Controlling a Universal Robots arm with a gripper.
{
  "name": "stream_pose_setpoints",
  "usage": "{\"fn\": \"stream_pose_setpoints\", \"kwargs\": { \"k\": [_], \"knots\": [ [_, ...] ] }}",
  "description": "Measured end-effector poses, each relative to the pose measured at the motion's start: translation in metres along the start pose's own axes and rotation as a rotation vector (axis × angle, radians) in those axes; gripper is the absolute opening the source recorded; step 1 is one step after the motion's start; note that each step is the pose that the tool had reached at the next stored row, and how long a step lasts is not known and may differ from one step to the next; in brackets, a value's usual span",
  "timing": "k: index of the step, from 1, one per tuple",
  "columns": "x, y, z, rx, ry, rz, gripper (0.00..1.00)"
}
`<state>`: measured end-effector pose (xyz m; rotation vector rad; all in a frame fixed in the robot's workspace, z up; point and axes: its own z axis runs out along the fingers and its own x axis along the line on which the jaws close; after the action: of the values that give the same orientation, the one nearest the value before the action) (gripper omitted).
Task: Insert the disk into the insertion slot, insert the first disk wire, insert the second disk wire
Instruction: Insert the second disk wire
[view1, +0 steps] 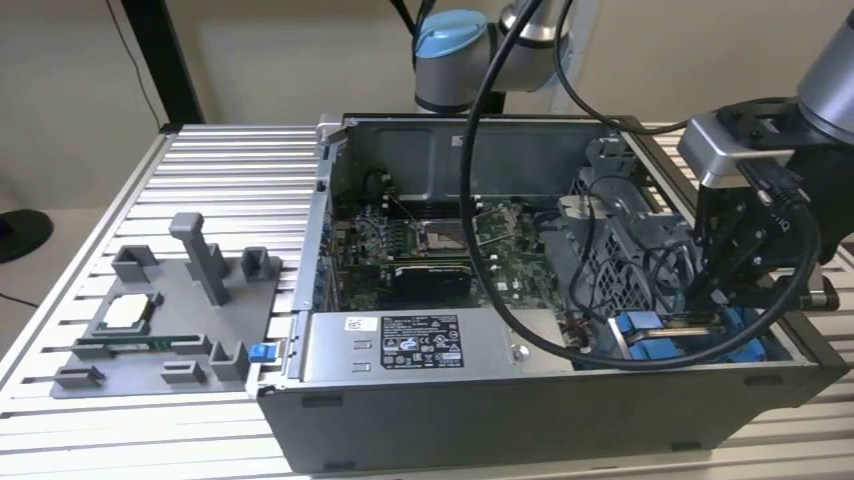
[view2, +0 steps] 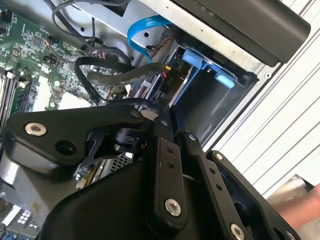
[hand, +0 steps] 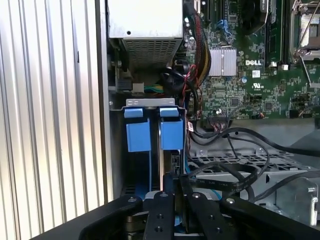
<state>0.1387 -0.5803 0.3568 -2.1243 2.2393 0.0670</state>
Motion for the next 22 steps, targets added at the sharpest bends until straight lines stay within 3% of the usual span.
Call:
{"fn": "stream_pose_setpoints", "kwargs": {
  "k": [22],
  "knots": [
    [-0.004,0.0003,0.0111,0.0177,-0.0015,-0.002,0.0]
  ]
}}
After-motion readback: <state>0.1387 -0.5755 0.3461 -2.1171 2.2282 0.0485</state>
